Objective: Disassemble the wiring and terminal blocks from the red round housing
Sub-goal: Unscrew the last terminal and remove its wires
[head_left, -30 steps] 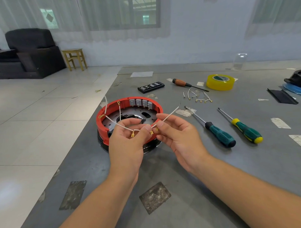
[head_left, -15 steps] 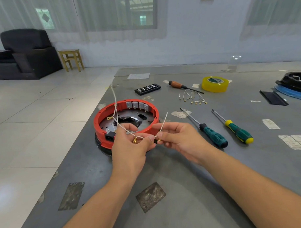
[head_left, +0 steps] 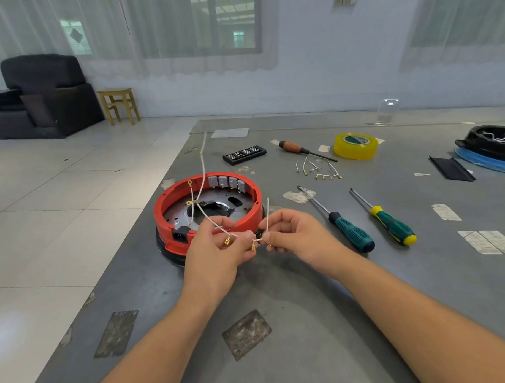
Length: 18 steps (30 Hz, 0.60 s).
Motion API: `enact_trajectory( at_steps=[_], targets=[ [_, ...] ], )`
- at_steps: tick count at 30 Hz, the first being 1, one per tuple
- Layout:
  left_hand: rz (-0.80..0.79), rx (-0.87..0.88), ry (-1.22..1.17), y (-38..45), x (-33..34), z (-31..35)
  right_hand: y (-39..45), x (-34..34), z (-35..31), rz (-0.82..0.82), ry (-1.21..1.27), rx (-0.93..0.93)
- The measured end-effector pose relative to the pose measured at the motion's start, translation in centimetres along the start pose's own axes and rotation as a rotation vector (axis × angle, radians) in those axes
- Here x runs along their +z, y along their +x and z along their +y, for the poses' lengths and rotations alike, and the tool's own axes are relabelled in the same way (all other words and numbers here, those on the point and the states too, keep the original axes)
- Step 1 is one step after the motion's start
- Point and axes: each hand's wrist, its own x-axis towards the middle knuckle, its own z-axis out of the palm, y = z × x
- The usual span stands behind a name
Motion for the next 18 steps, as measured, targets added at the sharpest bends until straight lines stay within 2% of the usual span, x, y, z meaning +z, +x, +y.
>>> enact_trajectory(
  at_steps=[3,5,13,18],
  targets=[
    [0.01,-0.025,-0.142,0.1,0.0,0.4,0.2,-0.5,-0.2,0.106,-0.011,-0.019],
    [0.034,-0.025,-0.142,0.2,0.0,0.4,0.1,-0.7,0.0,0.112,-0.043,-0.047],
    [-0.022,0.049,0.187,1.0,-1.0,0.1,0.5,-0.7,0.3,0.095,-0.11,-0.1],
    [-0.035,0.067,0.256,1.0,-1.3,0.1,0.4,-0.9,-0.1,0.066,-0.106,-0.09]
  ],
)
